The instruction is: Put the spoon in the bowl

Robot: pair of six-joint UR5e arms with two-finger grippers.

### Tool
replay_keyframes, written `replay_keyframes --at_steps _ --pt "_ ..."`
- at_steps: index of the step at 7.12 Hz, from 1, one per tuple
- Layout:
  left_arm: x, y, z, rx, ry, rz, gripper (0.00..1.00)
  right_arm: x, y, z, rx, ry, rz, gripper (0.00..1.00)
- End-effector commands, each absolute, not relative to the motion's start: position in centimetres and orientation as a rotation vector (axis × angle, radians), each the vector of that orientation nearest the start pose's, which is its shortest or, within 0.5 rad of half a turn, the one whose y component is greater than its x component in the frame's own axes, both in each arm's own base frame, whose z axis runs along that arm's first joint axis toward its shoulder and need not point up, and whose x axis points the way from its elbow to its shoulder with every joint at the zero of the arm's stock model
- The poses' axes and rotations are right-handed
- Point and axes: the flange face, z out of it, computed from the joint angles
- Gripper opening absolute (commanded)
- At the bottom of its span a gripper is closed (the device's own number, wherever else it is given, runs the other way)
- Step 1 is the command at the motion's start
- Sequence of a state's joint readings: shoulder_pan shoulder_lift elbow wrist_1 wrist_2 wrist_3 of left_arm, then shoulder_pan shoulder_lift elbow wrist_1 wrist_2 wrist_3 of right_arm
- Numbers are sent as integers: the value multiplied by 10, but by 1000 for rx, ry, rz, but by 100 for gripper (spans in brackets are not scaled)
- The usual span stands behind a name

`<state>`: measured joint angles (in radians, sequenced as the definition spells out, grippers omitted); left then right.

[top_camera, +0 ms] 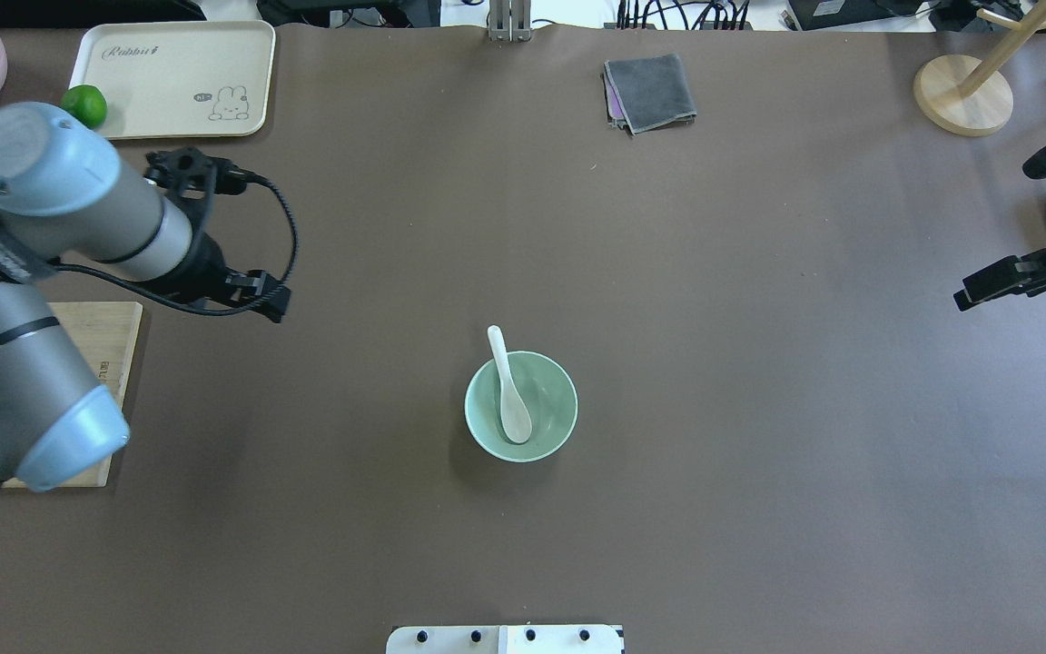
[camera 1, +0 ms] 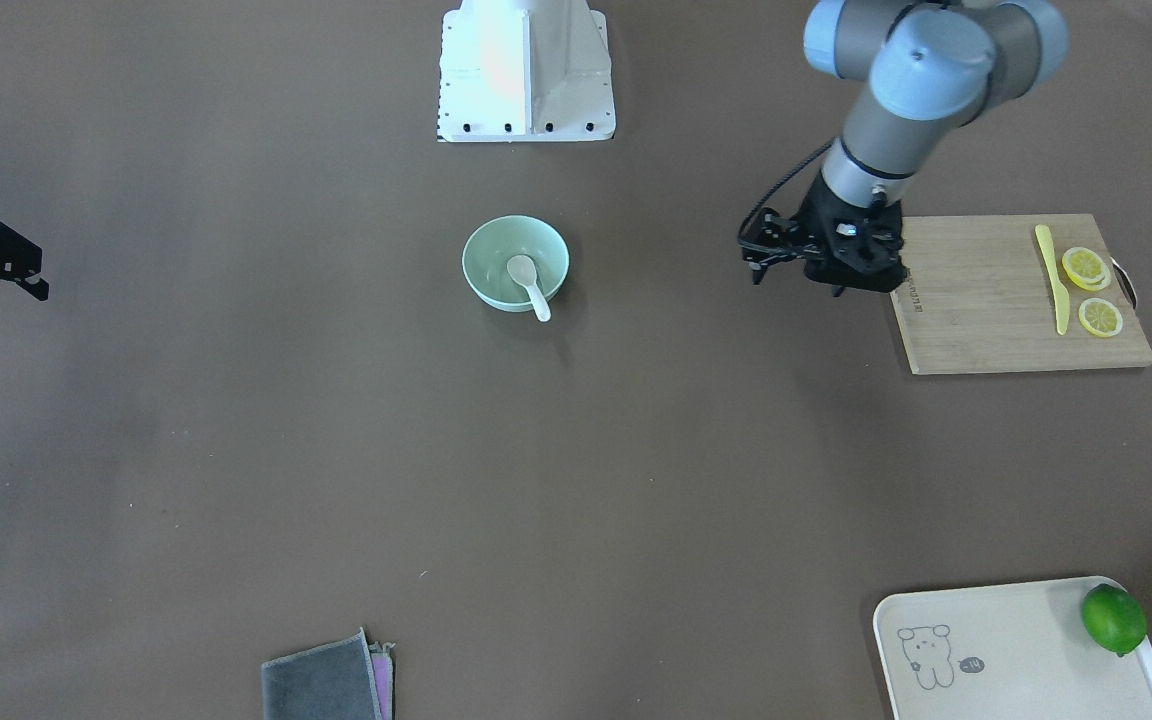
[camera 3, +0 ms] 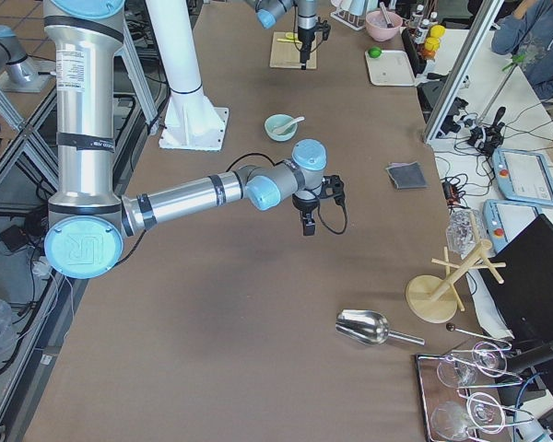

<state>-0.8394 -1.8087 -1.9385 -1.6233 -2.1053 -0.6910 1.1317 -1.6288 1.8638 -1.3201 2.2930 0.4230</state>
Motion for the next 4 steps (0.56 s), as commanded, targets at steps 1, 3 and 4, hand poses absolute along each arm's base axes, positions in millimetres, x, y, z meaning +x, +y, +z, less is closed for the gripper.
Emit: replay_keyframes --at_steps 1,3,4 --pt "173 -474 455 177 769 366 98 -104 -463 538 145 -826 -196 100" --pt "96 -461 508 154 811 358 98 -69 -452 566 159 -802 -219 100" --pt "80 -439 543 103 792 333 98 -53 -450 586 156 -803 -229 100"
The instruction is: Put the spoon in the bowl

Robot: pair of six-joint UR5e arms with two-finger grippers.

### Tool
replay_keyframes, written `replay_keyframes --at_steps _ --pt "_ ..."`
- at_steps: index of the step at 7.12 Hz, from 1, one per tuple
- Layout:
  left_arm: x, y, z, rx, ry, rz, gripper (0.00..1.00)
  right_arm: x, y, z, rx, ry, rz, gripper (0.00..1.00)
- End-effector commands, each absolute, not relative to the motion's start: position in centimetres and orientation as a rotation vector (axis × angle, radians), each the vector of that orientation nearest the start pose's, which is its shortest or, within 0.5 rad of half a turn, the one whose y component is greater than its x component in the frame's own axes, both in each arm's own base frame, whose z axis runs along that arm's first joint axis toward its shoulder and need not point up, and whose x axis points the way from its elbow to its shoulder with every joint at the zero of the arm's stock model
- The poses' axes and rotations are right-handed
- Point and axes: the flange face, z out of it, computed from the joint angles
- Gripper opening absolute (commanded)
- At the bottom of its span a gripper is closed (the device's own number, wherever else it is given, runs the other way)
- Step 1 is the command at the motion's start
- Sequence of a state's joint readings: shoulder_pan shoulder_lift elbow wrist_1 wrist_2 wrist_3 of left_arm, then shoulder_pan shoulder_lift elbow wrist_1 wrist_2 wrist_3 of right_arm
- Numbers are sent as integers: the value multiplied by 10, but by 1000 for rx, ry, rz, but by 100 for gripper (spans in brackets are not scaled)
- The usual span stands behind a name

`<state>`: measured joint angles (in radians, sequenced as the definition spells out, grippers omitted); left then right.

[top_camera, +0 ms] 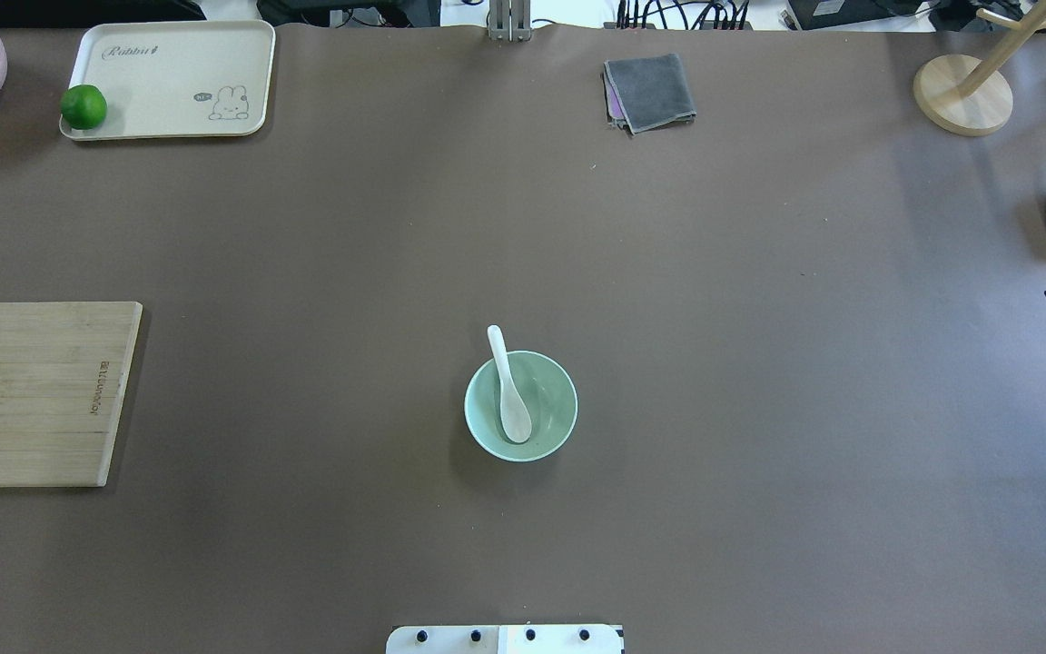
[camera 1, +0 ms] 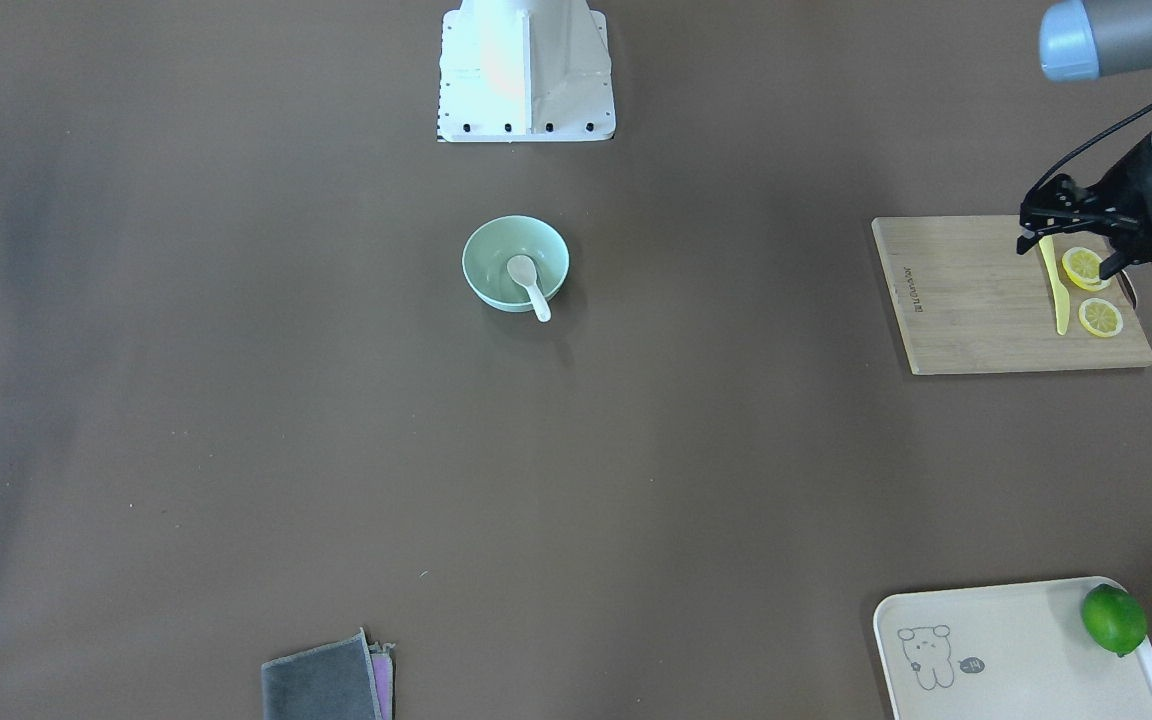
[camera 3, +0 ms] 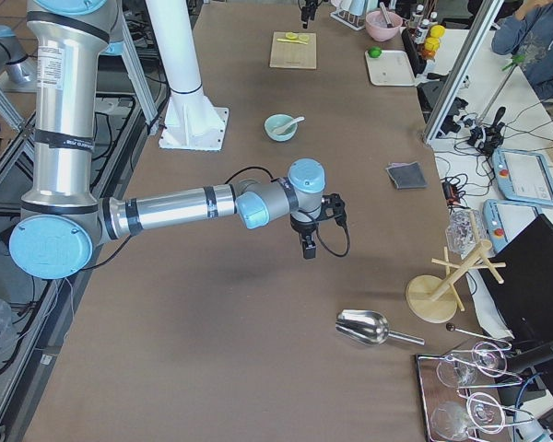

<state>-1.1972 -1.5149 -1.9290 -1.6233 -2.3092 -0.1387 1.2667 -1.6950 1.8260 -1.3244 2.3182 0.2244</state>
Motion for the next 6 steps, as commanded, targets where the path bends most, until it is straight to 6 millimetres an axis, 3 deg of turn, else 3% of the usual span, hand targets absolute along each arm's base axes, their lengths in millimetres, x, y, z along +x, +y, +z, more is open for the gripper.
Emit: replay_keyframes --at_steps 1,3,4,5,6 --pt "61 -438 554 95 786 285 98 -41 -452 596 161 -811 -236 100" --pt "29 -437 559 112 782 213 98 -34 -451 598 166 -810 -226 100" --pt "17 -438 567 108 779 189 98 -16 -447 599 173 -822 -188 100" --pt "-4 -444 582 91 779 130 98 -8 -444 596 180 -844 -175 100" --pt "-4 -448 603 51 810 111 98 -5 -444 594 186 -844 -169 100"
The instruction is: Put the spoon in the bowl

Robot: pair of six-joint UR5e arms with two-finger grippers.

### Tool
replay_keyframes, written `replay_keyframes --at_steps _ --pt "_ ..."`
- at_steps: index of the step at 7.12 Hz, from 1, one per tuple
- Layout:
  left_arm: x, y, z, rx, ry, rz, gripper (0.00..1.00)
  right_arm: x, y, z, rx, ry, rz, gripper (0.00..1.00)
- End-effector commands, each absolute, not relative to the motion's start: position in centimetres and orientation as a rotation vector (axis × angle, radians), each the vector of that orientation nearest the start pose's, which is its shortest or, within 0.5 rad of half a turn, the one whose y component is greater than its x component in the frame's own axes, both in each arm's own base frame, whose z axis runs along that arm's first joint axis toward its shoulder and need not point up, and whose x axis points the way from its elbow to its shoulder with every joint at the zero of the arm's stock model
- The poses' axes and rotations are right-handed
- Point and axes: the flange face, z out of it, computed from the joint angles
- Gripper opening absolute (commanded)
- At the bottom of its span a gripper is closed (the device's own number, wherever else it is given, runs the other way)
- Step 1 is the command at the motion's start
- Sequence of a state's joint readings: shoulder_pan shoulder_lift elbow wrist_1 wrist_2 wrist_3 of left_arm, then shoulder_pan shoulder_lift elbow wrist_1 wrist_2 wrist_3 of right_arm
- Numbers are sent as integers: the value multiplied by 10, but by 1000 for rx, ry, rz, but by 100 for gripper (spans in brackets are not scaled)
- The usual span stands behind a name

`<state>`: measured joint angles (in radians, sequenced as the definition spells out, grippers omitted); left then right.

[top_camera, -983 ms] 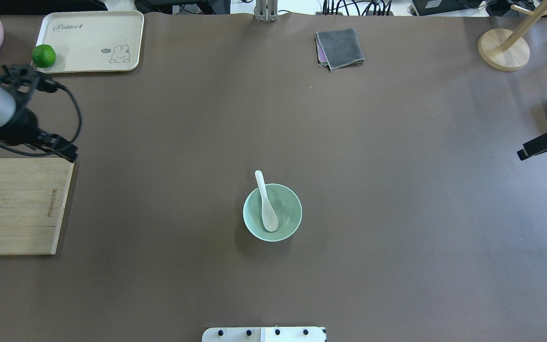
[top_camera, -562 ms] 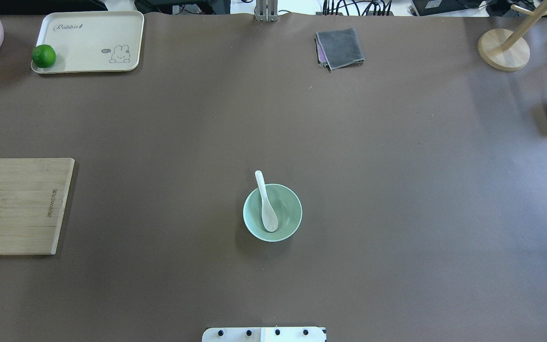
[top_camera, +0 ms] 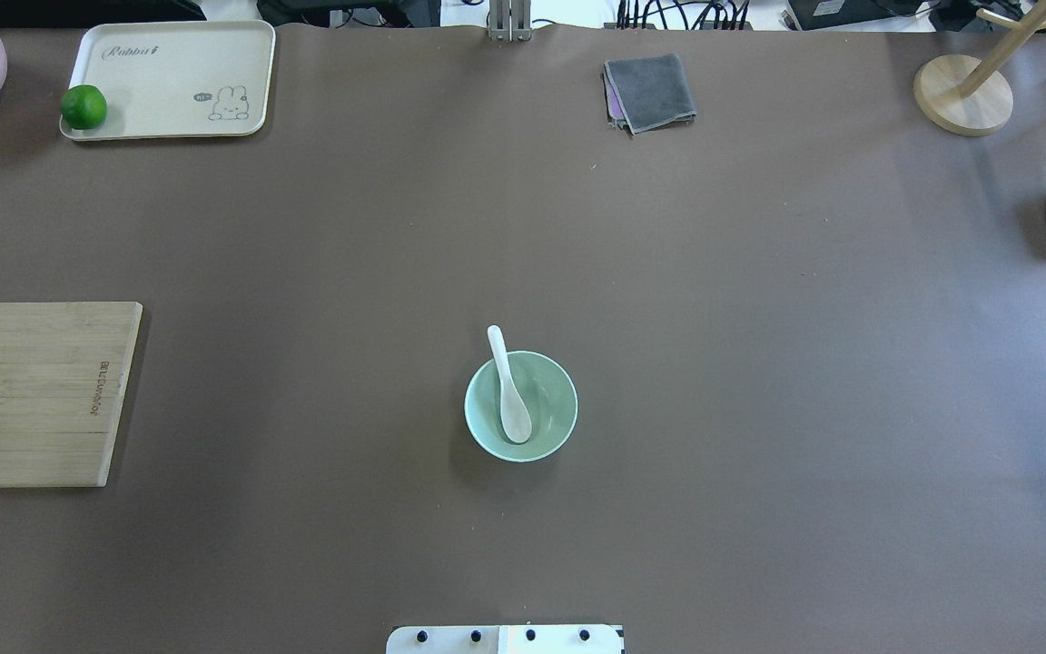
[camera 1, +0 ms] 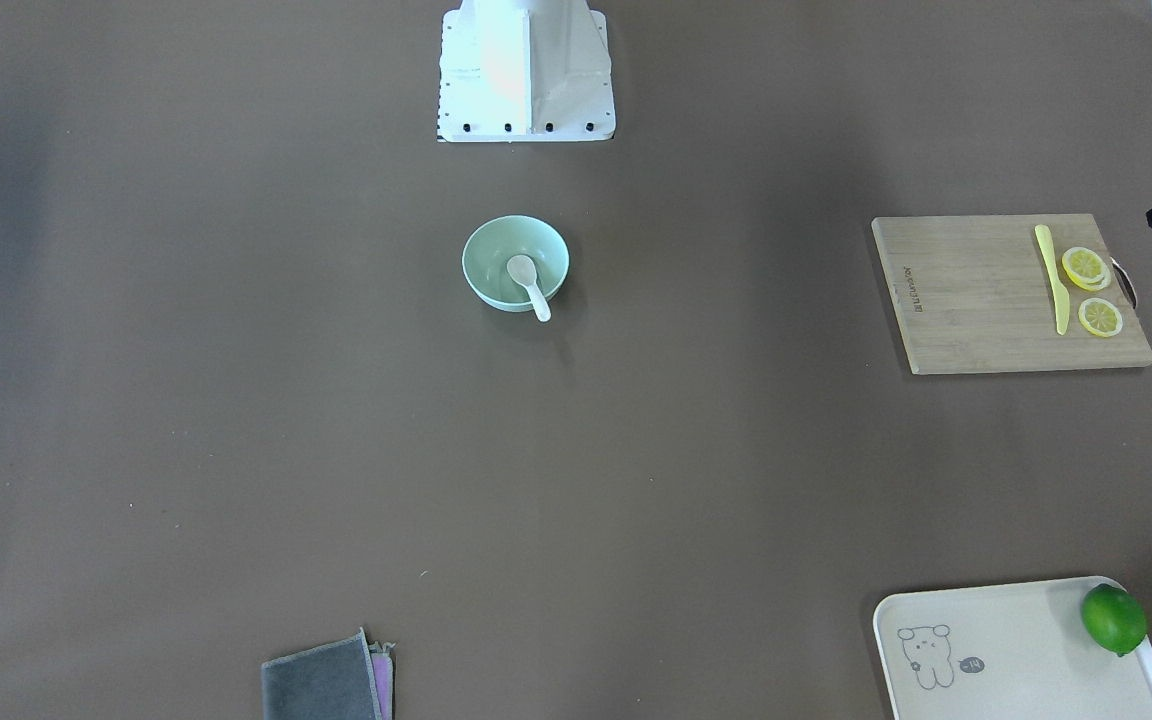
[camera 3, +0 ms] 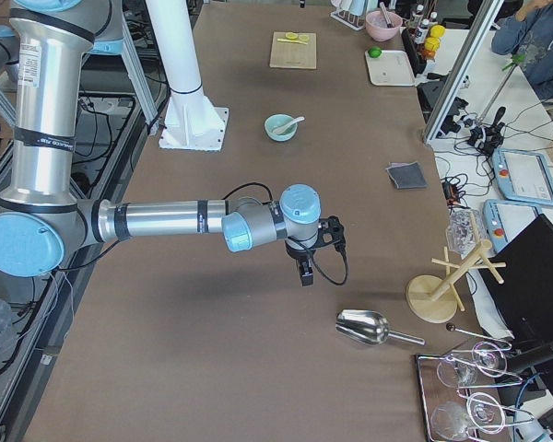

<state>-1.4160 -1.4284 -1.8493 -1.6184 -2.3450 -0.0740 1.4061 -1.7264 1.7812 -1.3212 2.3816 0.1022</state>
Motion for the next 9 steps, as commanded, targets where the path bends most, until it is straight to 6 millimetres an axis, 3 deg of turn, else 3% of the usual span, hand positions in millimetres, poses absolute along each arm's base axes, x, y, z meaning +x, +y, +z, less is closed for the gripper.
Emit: replay_keyframes --at_steps 1,2,3,5,9 --pt "-7 -453 610 55 801 133 98 1 -443 595 191 -843 -158 100" --pt "-14 -454 621 54 797 145 98 5 -439 599 191 -840 -157 100" --pt "-14 -462 619 68 797 161 98 11 -433 605 196 -835 -172 100" --pt "-25 -454 612 91 799 146 98 11 -426 612 183 -833 -170 100" --pt "-27 -454 613 89 799 138 98 10 -426 611 184 -833 -173 100"
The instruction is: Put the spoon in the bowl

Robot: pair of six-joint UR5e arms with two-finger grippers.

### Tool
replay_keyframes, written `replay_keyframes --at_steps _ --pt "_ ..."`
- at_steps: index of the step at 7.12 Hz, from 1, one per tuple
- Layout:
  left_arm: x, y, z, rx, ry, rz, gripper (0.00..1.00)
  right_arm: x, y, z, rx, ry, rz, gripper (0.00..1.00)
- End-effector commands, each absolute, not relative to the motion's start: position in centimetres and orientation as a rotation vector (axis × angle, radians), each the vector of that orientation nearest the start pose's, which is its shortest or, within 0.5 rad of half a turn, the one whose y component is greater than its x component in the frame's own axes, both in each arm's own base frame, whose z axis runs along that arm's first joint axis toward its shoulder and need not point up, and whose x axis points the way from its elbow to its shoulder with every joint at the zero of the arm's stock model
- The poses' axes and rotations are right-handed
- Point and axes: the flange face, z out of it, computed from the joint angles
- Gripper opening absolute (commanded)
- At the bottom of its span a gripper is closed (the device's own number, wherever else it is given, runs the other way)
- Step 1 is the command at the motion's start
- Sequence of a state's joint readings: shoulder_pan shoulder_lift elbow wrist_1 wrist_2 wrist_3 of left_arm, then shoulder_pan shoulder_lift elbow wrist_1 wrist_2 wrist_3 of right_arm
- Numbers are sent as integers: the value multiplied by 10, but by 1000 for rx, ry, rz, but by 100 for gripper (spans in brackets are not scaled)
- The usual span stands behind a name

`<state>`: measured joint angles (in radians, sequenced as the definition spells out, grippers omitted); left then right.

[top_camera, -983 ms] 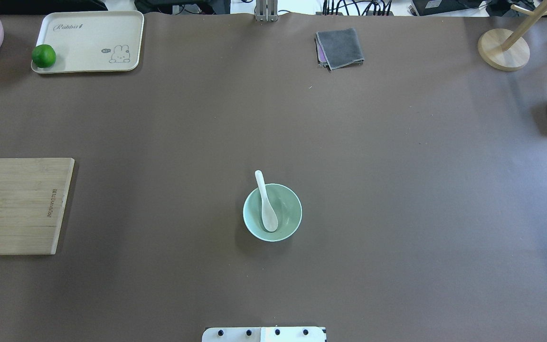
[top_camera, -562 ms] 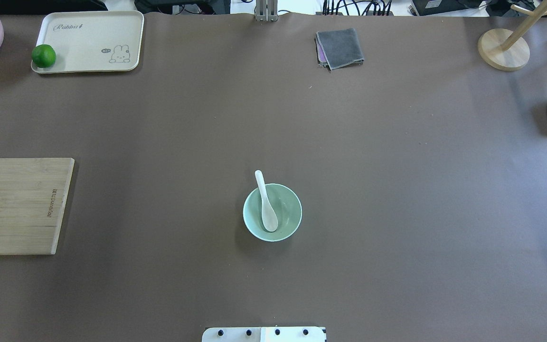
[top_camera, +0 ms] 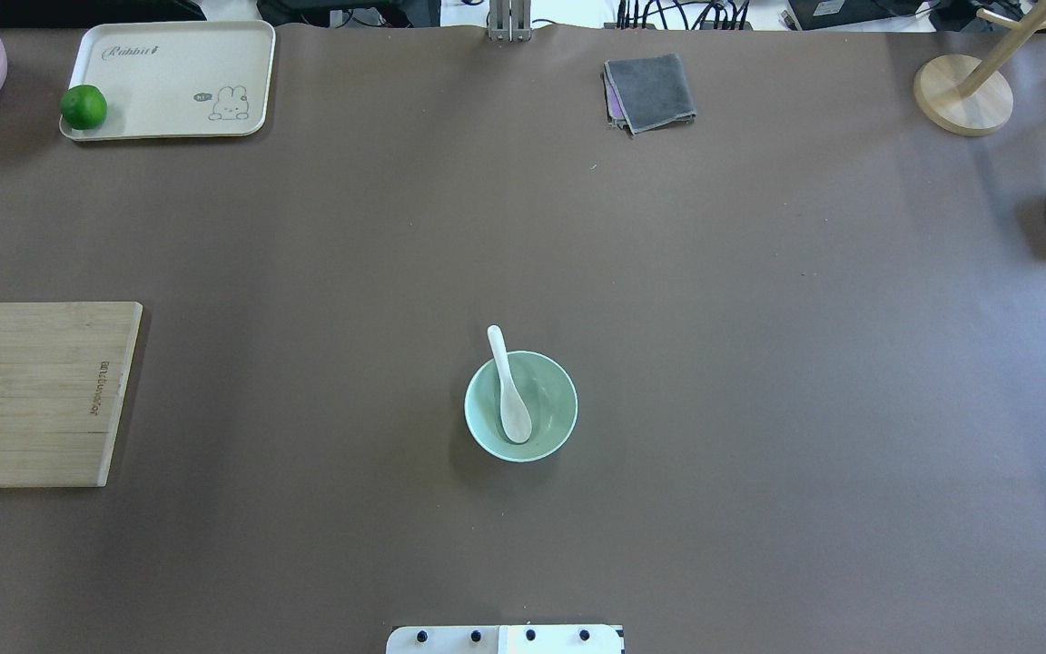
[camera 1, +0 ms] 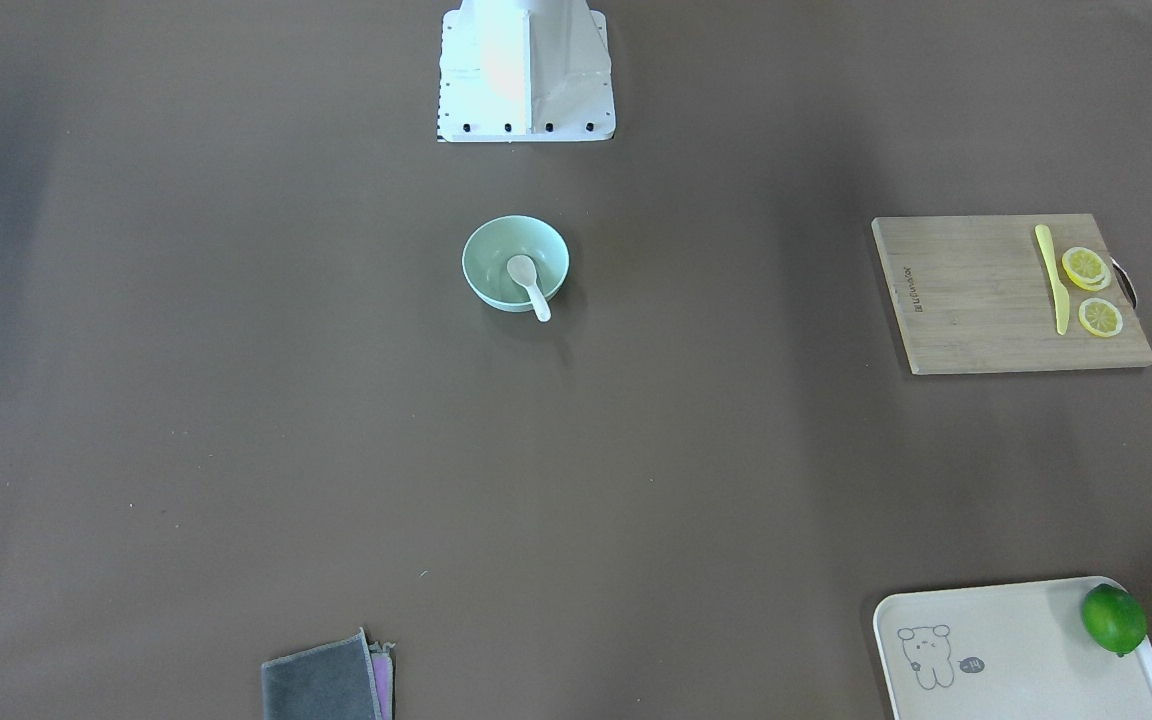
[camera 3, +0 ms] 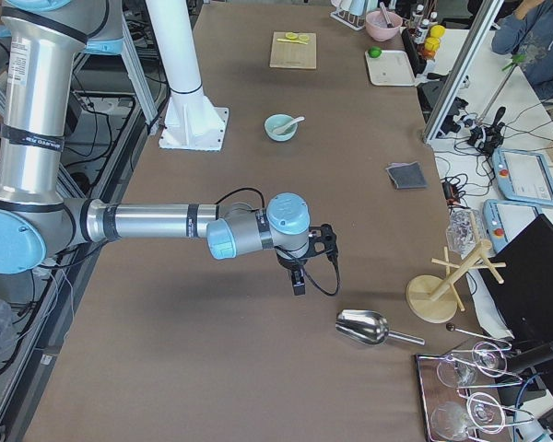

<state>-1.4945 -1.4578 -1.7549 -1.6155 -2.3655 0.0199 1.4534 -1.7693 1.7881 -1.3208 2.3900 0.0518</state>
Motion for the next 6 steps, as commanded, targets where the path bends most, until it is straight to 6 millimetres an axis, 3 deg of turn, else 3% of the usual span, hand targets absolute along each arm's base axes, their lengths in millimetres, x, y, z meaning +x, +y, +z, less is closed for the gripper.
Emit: replay_keyframes --at_steps 1,6 --pt "-28 -454 615 86 797 137 98 10 -427 611 184 -830 -173 100" --pt "-27 -457 615 89 796 140 98 5 -428 611 169 -828 -192 100"
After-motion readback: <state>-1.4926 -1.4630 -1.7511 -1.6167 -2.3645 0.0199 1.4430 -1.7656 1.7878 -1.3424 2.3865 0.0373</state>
